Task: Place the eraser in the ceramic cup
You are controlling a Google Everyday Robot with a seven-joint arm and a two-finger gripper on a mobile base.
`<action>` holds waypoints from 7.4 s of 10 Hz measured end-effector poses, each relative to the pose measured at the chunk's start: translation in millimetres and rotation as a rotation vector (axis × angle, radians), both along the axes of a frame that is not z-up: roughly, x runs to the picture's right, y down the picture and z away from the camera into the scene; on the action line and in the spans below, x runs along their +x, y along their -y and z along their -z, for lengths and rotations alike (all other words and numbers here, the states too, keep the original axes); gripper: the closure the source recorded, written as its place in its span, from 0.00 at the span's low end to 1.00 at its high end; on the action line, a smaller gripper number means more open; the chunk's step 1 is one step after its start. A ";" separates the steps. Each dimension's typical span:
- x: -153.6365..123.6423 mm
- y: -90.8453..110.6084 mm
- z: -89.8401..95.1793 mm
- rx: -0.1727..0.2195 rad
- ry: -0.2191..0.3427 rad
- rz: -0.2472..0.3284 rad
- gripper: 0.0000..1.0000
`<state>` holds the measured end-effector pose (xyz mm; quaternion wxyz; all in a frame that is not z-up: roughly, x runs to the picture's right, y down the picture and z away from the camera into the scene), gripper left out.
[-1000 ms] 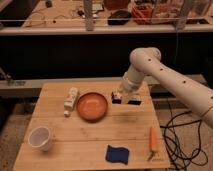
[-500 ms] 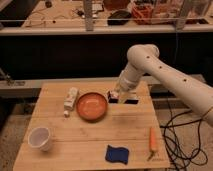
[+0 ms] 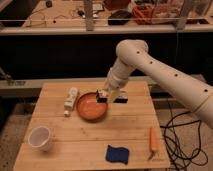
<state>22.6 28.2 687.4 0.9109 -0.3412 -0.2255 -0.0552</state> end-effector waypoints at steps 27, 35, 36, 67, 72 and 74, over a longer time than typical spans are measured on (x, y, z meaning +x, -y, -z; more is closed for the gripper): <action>-220.1 -34.2 92.0 -0.192 0.404 0.142 1.00; -263.0 -63.2 106.5 -0.199 0.438 0.183 1.00; -266.9 -66.3 107.4 -0.203 0.440 0.186 1.00; -339.1 -130.4 75.6 -0.216 0.381 0.312 1.00; -341.4 -133.0 73.5 -0.197 0.352 0.356 1.00; -341.4 -133.2 72.4 -0.193 0.344 0.363 1.00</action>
